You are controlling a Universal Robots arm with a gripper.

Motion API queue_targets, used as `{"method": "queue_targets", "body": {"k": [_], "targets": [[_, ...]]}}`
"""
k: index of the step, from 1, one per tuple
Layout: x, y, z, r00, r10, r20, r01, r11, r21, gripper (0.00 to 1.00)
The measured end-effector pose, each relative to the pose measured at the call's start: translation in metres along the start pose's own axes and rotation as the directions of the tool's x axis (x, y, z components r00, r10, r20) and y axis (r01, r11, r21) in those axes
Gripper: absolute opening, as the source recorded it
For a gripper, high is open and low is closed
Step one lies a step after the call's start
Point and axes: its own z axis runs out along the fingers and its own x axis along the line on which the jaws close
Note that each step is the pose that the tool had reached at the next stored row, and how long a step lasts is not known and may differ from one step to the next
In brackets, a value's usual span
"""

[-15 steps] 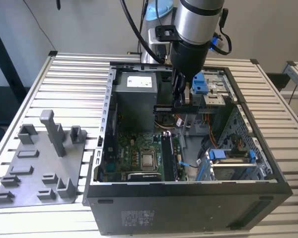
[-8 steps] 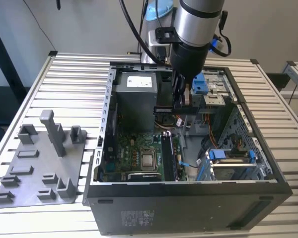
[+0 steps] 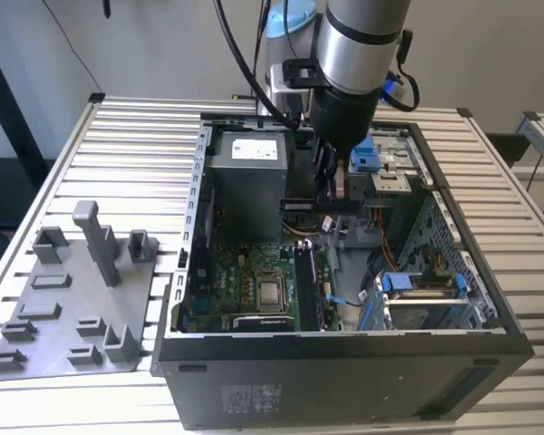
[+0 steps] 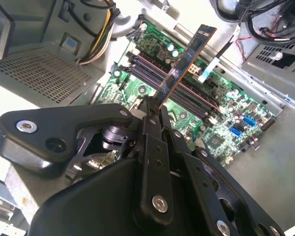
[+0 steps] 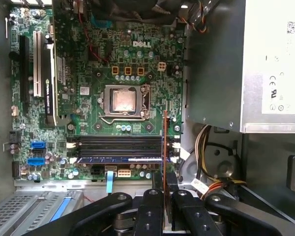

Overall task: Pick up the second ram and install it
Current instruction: 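Insert the second ram into the second slot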

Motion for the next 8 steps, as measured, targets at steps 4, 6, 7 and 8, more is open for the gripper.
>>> {"method": "queue_targets", "body": {"k": [4,6,7,8], "targets": [[0.0004,0.0,0.0034,1.0,0.0,-0.0006,0.0,1.0,0.0,0.14],[0.0006,0.0,0.005,1.0,0.0,-0.0007,0.0,1.0,0.0,0.14],[0.001,0.0,0.0059,1.0,0.0,-0.0007,0.0,1.0,0.0,0.14],[0.0014,0.0001,0.0066,1.0,0.0,-0.0006,0.0,1.0,0.0,0.14]]}}
